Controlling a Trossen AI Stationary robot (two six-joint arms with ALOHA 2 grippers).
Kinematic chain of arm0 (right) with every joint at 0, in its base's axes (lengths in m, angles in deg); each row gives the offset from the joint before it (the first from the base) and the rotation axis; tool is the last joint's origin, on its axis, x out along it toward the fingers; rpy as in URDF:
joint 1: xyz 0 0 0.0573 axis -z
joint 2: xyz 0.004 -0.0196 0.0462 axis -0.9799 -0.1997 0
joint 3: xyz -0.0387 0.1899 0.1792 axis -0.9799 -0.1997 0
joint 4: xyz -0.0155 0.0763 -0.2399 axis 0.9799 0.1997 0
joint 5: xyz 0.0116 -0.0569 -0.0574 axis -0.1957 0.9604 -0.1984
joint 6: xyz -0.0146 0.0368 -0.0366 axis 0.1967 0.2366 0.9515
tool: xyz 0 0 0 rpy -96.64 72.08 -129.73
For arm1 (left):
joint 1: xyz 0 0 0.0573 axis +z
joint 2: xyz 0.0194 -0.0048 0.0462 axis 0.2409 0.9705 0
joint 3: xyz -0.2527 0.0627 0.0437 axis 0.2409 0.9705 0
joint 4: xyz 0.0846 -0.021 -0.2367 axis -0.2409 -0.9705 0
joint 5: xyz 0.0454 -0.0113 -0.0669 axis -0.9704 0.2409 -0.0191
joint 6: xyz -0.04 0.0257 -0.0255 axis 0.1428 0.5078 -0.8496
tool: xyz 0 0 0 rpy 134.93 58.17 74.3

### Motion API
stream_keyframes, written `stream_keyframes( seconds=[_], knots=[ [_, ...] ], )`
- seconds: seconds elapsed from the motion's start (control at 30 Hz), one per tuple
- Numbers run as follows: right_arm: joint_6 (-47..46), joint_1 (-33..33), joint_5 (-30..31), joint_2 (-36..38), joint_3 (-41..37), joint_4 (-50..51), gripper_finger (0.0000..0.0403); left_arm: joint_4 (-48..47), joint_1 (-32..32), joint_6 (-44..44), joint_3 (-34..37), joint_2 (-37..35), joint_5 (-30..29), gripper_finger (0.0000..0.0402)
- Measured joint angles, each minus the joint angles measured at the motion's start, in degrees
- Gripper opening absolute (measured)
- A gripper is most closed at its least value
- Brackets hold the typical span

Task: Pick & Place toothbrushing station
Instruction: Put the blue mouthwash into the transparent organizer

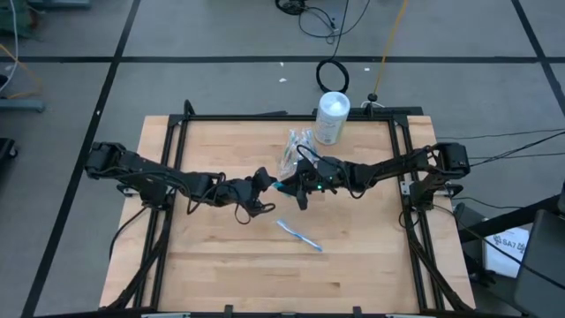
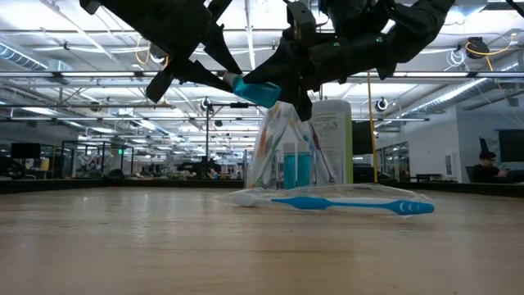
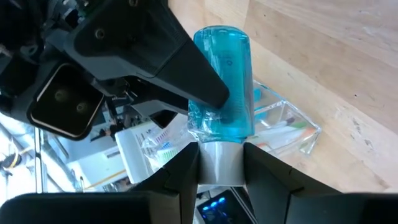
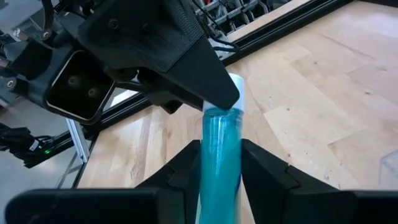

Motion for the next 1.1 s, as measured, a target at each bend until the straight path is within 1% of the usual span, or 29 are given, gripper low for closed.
stream_keyframes(
  seconds=[0.23,0.33,0.57,0.7,0.8,0.9,1.1],
  knots=[
    [0.2,0.0,0.3,0.0,0.0,0.1,0.0094,0.0,0.0,-3.5,0.0,0.0,-0.6,0.0126],
    [0.0,0.0,0.3,0.0,0.0,0.4,0.0094,0.3,0.0,-4.7,0.0,0.0,-0.8,0.0148],
    [0.5,0.0,0.3,0.0,0.0,0.7,0.0094,1.0,0.0,-5.9,0.0,0.0,-1.3,0.0217],
    [1.2,0.0,0.1,0.3,0.0,1.0,0.0094,2.2,-0.5,-9.3,0.0,0.0,-2.1,0.0239],
    [3.6,0.1,-0.1,1.8,0.0,2.4,0.0094,2.5,-1.4,-12.1,0.0,-1.0,-3.0,0.0239],
    [5.8,0.3,0.3,4.8,-0.1,6.5,0.0094,2.1,-2.5,-16.0,0.0,-2.8,-3.0,0.0232],
    [9.5,0.2,4.8,11.0,-0.1,13.0,0.0094,1.3,-2.8,-22.5,0.0,-6.7,-3.4,0.0226]
  ],
)
